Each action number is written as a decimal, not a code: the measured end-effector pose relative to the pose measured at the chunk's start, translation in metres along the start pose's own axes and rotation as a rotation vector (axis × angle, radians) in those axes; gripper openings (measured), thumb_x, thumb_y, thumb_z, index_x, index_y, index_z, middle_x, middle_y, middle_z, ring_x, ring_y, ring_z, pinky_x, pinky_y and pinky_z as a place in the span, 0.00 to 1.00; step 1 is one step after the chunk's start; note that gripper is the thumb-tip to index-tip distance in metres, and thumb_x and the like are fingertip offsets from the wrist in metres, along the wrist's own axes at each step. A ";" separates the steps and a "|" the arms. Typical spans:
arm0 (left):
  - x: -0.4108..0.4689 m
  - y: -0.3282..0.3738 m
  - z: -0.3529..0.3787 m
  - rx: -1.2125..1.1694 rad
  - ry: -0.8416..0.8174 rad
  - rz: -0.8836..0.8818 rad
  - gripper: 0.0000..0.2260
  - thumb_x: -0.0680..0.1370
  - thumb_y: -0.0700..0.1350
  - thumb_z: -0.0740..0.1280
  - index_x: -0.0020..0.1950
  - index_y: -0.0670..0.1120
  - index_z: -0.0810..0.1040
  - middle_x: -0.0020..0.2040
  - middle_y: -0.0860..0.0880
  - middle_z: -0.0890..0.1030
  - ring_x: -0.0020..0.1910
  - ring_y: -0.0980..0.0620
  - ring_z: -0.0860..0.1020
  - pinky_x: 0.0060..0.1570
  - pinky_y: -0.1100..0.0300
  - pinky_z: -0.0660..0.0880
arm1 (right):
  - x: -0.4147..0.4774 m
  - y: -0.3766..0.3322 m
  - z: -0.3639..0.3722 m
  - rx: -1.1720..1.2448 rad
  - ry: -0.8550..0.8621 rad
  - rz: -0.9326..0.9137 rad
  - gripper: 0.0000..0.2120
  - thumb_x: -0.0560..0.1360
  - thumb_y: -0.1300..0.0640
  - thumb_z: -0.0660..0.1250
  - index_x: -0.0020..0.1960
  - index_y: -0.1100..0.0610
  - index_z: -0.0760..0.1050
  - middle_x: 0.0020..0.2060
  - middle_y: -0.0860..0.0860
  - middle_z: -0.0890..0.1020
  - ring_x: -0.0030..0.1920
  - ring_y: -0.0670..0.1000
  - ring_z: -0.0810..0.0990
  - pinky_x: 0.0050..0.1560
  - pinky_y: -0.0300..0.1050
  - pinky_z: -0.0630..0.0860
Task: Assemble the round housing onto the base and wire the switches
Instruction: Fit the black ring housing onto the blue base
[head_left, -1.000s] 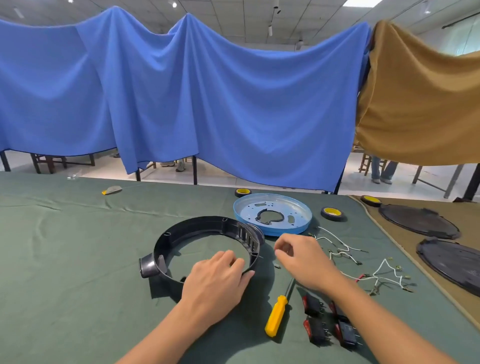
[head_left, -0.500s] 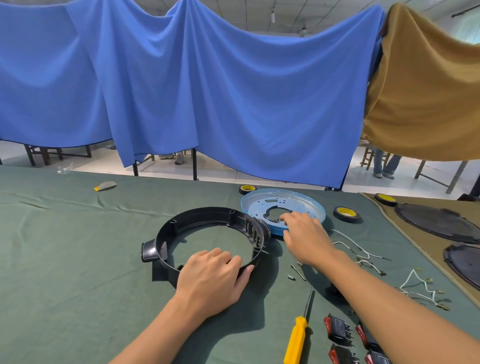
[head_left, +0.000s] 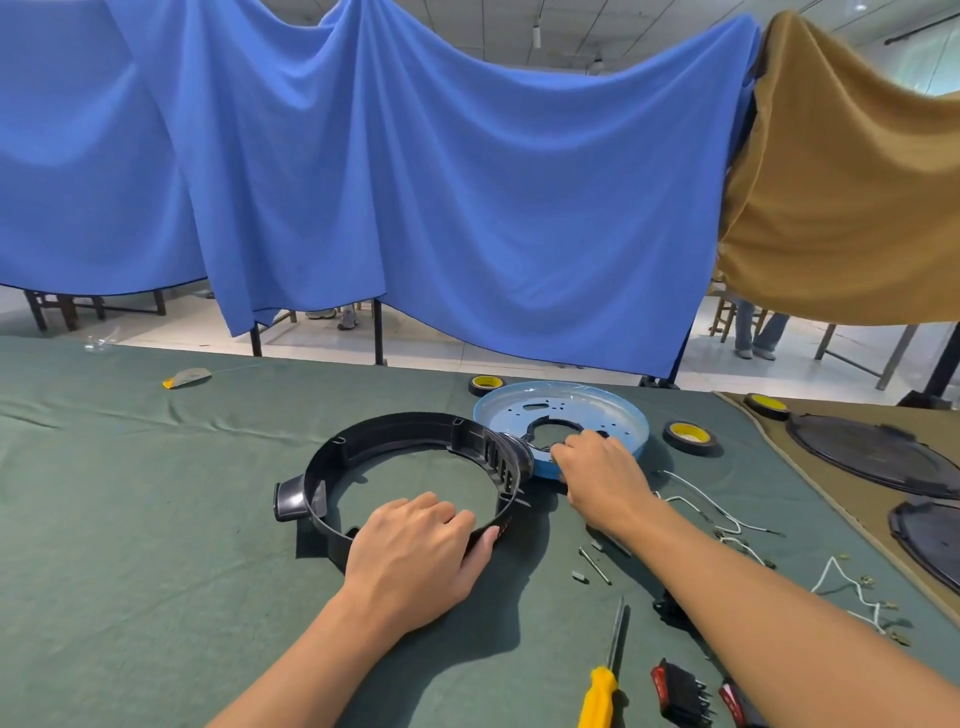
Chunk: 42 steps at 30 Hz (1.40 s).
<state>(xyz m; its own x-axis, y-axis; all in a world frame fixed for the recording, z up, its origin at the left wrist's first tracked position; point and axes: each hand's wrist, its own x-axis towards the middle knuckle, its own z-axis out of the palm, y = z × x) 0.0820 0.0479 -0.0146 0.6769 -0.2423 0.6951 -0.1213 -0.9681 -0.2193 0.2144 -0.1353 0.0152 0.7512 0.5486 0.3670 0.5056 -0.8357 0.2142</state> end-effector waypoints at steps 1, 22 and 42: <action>0.000 0.000 0.000 -0.001 -0.004 0.000 0.22 0.77 0.58 0.58 0.26 0.49 0.69 0.23 0.53 0.71 0.24 0.50 0.73 0.23 0.60 0.66 | -0.001 0.002 -0.001 -0.007 0.010 -0.012 0.07 0.78 0.60 0.64 0.55 0.57 0.76 0.50 0.53 0.80 0.51 0.53 0.74 0.51 0.47 0.71; 0.023 0.017 -0.010 -0.219 -0.174 -0.190 0.18 0.83 0.56 0.56 0.64 0.46 0.74 0.58 0.51 0.79 0.60 0.49 0.74 0.58 0.56 0.69 | -0.049 0.027 -0.076 0.649 0.407 0.084 0.08 0.73 0.63 0.72 0.52 0.59 0.82 0.38 0.46 0.78 0.41 0.48 0.72 0.43 0.37 0.63; 0.028 0.015 -0.109 -1.141 0.040 -1.147 0.21 0.83 0.58 0.55 0.66 0.43 0.66 0.59 0.45 0.75 0.58 0.43 0.75 0.58 0.49 0.73 | -0.131 -0.015 -0.177 2.628 0.268 0.488 0.13 0.81 0.64 0.55 0.55 0.65 0.78 0.53 0.59 0.83 0.55 0.57 0.82 0.58 0.55 0.76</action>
<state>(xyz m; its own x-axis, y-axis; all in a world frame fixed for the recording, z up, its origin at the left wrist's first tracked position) 0.0201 0.0200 0.0766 0.7705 0.6204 0.1465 -0.0522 -0.1676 0.9845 0.0330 -0.1993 0.1241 0.9485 0.2895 0.1283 -0.1681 0.8039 -0.5706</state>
